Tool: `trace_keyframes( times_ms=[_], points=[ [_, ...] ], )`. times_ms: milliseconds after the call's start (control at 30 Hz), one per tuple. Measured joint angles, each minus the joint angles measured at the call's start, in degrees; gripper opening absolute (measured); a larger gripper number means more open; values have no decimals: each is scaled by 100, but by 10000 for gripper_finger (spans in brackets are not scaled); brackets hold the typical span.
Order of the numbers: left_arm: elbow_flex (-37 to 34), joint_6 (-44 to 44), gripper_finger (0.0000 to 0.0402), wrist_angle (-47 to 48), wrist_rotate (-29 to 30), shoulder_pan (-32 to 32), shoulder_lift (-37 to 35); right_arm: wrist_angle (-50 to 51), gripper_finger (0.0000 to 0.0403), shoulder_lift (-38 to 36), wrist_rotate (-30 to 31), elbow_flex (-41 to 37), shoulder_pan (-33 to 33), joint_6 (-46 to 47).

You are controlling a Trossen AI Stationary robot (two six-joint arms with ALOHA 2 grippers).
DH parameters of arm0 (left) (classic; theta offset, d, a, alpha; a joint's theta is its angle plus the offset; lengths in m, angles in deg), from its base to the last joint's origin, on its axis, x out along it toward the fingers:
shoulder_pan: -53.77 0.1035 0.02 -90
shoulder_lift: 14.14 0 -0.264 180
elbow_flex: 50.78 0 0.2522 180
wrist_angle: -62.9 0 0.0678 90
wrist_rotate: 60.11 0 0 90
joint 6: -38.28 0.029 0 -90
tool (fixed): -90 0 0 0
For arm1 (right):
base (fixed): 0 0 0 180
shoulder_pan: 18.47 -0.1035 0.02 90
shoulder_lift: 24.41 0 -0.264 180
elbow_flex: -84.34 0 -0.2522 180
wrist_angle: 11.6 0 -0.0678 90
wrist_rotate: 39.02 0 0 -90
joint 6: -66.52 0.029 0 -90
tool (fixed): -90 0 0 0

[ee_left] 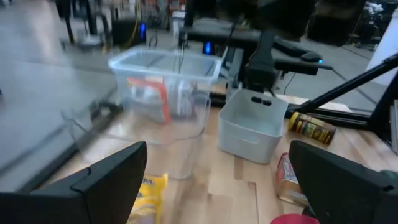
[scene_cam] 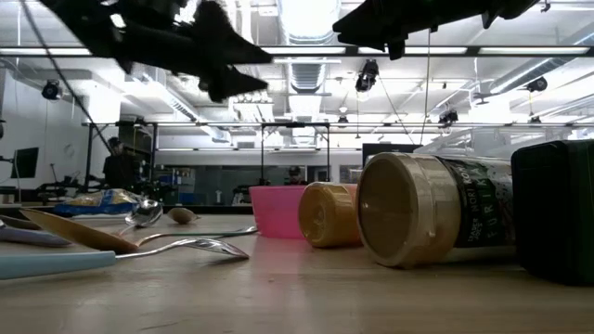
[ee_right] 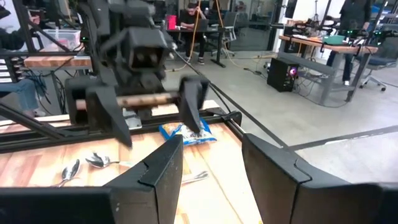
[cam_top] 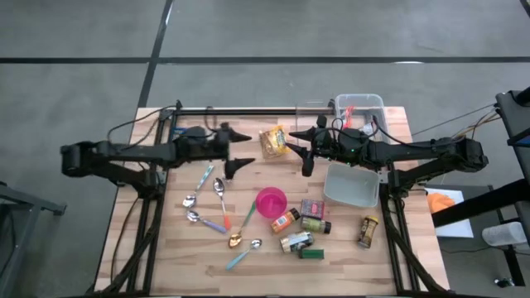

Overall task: Pick & Place Food Item
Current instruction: Put the yellow noodle pack into the white bin

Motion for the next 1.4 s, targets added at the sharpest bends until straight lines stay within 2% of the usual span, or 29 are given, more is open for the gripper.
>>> trace_keyframes(
  times_ms=[400,600,1400],
  points=[
    [-1345,253,394,164,-2,15,-2564,1,162,2,2,0,0,0],
    [-1494,183,394,1036,-2,15,-3346,0,162,0,2,0,0,0],
    [-1664,-39,394,1650,-1,13,-3486,-2,162,0,0,0,2,0]
  ],
)
